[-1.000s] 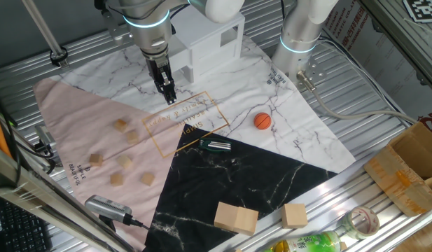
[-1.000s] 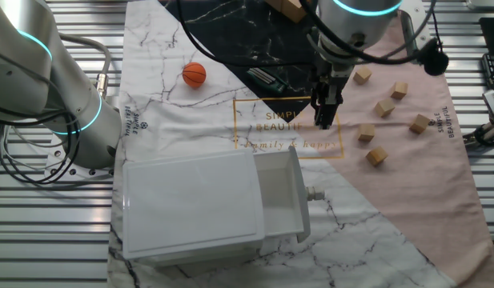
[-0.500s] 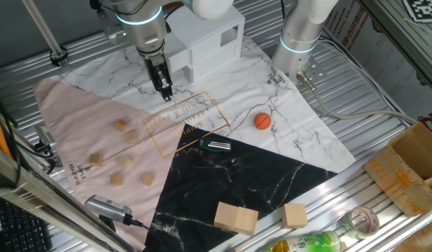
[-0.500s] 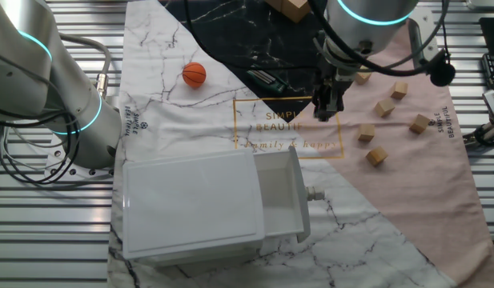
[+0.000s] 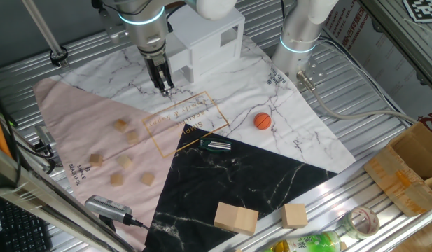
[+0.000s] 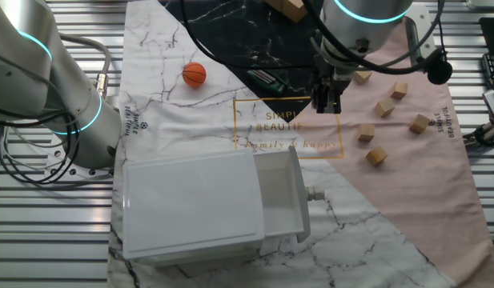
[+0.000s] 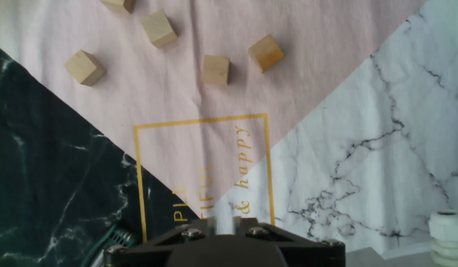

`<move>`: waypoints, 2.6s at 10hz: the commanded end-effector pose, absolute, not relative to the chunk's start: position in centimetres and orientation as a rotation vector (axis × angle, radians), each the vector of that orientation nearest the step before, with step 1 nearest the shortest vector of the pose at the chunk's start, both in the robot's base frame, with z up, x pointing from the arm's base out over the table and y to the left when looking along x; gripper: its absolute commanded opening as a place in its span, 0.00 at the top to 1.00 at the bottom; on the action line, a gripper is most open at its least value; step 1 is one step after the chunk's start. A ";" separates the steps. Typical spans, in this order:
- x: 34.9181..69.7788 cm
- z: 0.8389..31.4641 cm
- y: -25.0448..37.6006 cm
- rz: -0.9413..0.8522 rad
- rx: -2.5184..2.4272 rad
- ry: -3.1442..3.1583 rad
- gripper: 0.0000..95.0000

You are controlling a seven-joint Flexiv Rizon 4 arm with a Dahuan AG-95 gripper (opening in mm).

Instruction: Stack the blocks into a pyramid shape

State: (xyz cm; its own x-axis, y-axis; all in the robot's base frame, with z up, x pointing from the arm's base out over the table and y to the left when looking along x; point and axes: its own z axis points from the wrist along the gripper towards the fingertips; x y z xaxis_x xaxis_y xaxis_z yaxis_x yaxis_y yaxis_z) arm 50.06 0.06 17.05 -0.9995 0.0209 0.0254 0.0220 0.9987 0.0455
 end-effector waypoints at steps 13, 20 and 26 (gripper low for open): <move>50.0 17.1 0.0 -0.032 0.034 -3.117 1.00; 50.0 16.9 0.0 -0.023 -0.018 -3.116 1.00; 49.9 16.4 -0.1 -0.031 0.019 -3.104 1.00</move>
State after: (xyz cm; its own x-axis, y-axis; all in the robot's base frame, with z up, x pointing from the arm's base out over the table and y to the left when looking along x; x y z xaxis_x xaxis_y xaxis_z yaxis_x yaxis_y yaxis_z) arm 49.91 -0.10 16.36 -0.9991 -0.0156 0.0390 -0.0148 0.9997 0.0204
